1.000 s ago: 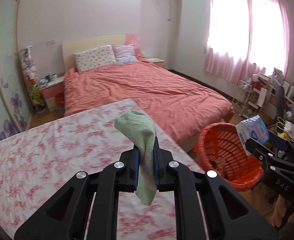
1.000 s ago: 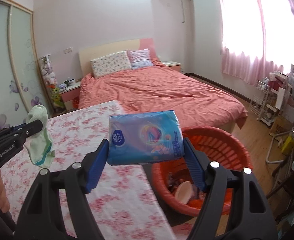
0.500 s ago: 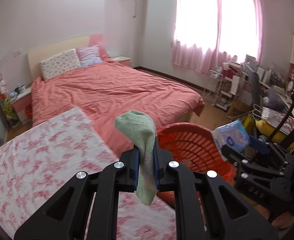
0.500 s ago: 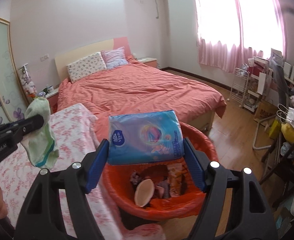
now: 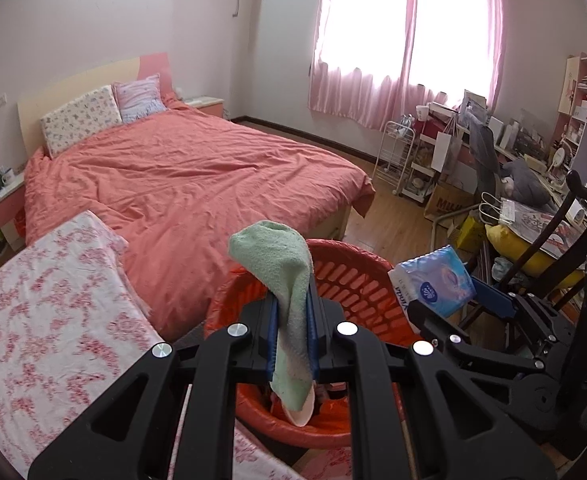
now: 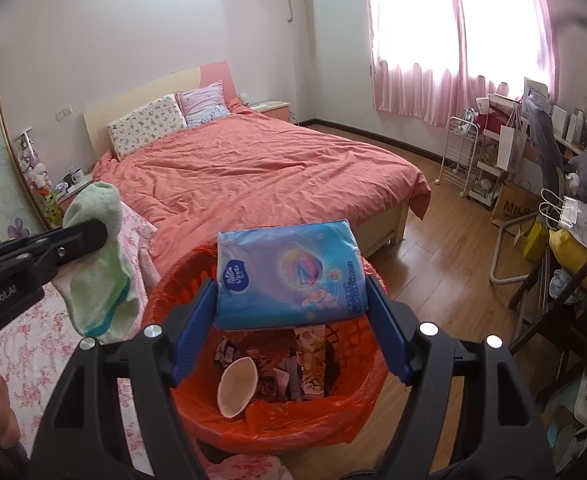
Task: Collect trash
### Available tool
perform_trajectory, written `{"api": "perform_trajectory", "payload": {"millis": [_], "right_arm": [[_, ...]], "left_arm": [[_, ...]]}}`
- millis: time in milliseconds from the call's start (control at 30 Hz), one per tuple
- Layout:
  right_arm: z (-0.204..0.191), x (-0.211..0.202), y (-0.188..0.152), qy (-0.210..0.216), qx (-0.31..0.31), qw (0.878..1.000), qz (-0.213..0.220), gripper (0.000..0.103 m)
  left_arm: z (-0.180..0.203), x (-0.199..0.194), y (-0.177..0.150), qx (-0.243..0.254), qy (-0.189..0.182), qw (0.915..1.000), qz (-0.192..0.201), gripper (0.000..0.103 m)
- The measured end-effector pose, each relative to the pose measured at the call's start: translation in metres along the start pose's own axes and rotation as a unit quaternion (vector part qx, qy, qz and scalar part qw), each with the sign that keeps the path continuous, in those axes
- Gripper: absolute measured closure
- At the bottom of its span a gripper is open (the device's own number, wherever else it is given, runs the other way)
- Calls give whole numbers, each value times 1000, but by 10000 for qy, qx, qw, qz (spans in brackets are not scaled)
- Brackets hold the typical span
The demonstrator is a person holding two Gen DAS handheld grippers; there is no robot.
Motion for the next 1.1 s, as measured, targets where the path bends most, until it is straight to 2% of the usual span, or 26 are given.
{"api": "perform_trajectory", "payload": {"millis": [233,300,367,433,700,833,967,1100], "right_arm": [[5,18,-3,137,118,9997,-134,31],[6,22,-4,238,174,9994,-176,30],[6,26,-5,292,214,9992,-197,28],[8,29,-6,338,268,9988,-216,22],[14,21,-10,162,382,9989,-226,21],[15,-1,-11,17,336,9994,-68,21],[9,-28,-11,-86,179,9997,156,20],[-4,-72,-18,-356,64,9976,584,9]], "left_arm": [[0,18,-2,-88,66,9996,-264,90],[-3,21,-2,-138,134,9993,-308,85],[-6,23,-3,-196,193,9990,-338,70],[-11,22,-4,-314,167,9988,-326,62],[-23,15,-8,-371,436,9977,-356,59],[-39,-3,-15,-457,636,9965,-300,56],[-55,-39,-24,-464,943,9945,-24,42],[-67,-85,-38,-456,1357,9888,422,27]]}}
Point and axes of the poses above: each gripper's, at about its wrist camera, not at the fingertips, and x roughly the way its jaws point, z to its right, y to its top, the point moved 1 cm from there along x, roughly the way its jaws point, and after that the axes turned 7 degrees about -x, right-handed, at the moved point
